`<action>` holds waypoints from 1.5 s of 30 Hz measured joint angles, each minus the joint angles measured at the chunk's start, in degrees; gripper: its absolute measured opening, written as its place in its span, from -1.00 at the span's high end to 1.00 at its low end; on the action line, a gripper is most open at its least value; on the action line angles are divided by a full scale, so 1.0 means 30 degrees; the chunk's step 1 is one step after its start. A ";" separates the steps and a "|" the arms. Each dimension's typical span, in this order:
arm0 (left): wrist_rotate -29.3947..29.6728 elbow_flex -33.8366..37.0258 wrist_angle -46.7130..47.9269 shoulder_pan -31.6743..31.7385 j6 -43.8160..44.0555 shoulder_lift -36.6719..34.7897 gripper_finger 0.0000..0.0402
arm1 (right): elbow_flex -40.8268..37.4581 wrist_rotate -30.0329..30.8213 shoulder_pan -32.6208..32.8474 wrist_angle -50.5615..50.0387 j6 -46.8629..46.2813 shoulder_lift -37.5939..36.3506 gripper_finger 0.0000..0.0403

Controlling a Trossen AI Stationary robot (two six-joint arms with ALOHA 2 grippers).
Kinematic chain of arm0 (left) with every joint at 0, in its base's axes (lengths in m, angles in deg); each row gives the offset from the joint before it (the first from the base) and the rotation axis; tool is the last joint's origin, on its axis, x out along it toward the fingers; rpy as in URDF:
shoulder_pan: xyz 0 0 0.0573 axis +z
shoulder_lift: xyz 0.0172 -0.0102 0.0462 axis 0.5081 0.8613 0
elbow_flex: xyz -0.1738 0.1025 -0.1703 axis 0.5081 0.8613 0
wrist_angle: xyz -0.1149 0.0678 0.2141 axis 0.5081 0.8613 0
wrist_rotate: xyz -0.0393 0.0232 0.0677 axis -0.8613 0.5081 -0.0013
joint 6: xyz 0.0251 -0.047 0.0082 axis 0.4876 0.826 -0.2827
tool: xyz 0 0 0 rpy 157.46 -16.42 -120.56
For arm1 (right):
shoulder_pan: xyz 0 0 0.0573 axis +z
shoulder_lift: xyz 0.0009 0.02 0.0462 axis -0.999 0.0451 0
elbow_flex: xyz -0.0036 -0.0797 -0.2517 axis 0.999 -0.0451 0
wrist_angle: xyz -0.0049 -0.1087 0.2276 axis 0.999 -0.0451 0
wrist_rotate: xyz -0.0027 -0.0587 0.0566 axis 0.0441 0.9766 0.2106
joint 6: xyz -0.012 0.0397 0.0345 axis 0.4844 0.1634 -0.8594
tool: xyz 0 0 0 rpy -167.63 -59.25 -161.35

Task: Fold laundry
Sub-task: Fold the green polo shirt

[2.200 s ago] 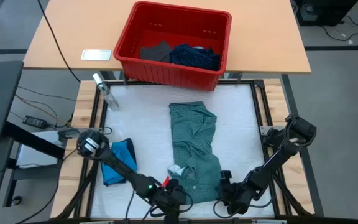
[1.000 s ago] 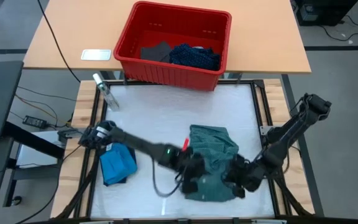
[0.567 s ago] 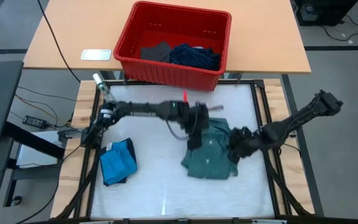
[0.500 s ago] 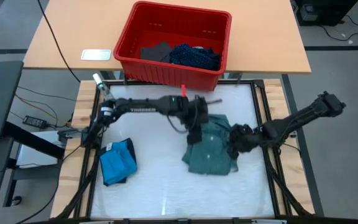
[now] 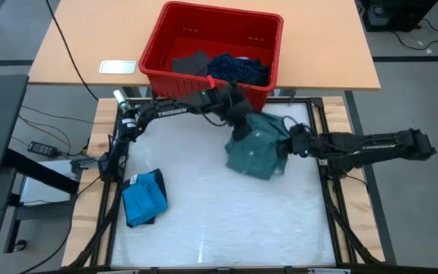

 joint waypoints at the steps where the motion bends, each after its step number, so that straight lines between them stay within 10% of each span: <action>1: 0.0220 0.0000 -0.0994 0.0207 0.0197 0.0000 1.00 | -0.0051 0.0839 -0.0557 -0.0404 -0.0530 -0.0009 0.95; 6: 0.4673 0.0104 -0.6950 0.1255 0.0459 0.1044 0.99 | -0.1924 0.4015 -0.4308 0.0069 -0.3558 0.0927 0.91; 19: 0.2607 0.0211 -0.6980 0.2216 0.3670 0.3045 0.62 | -0.1494 0.1129 -0.7728 0.4391 -0.1126 0.1542 0.09; 27: 0.1149 0.0189 -0.6050 0.2307 0.5400 0.2202 0.61 | 0.0513 0.2713 -0.7363 0.2142 -0.0219 0.1558 0.13; 45: 0.1872 0.0174 -0.1144 -0.0793 0.6448 0.4453 0.60 | -0.2355 -0.5060 -0.6318 0.4286 0.0734 0.7797 0.42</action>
